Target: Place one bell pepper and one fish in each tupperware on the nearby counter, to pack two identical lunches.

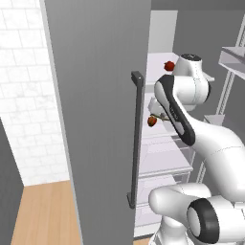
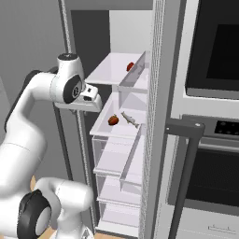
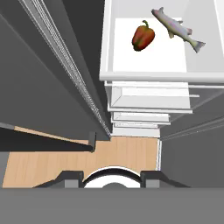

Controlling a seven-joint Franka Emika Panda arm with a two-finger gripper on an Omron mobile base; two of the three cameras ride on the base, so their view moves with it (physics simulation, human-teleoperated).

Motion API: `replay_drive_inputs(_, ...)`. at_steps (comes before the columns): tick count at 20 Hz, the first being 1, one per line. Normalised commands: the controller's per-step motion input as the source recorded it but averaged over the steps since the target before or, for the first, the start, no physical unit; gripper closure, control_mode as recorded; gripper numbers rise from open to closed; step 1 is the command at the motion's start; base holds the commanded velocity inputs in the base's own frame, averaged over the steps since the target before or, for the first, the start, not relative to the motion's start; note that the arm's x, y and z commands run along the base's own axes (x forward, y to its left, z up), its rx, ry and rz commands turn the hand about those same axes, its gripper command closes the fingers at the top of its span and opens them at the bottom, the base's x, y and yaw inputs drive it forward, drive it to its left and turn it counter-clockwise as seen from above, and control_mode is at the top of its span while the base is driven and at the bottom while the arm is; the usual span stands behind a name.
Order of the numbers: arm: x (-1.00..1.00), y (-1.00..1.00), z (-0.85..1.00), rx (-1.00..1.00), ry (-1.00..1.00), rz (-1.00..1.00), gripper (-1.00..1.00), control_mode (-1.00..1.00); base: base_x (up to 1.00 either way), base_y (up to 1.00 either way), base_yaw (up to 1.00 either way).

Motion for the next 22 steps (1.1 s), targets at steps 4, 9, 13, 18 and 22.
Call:
replay_drive_inputs(4,-0.22,-0.01,0.00,0.00,0.00,0.00,-1.00,-1.00,0.00,0.00,0.00)
replay_drive_inputs(9,-0.49,-0.02,0.00,0.00,-0.01,0.00,-1.00,-1.00,0.00,0.00,0.00)
replay_drive_inputs(13,-0.48,-0.04,0.03,0.00,-0.06,0.00,-1.00,-1.00,0.00,0.00,0.00)
replay_drive_inputs(18,-0.09,-0.02,0.46,0.00,-0.24,0.00,-1.00,-1.00,0.00,0.00,0.00)
replay_drive_inputs(22,0.00,-0.14,0.55,0.00,-0.18,0.00,-1.00,-1.00,0.00,0.00,0.00)
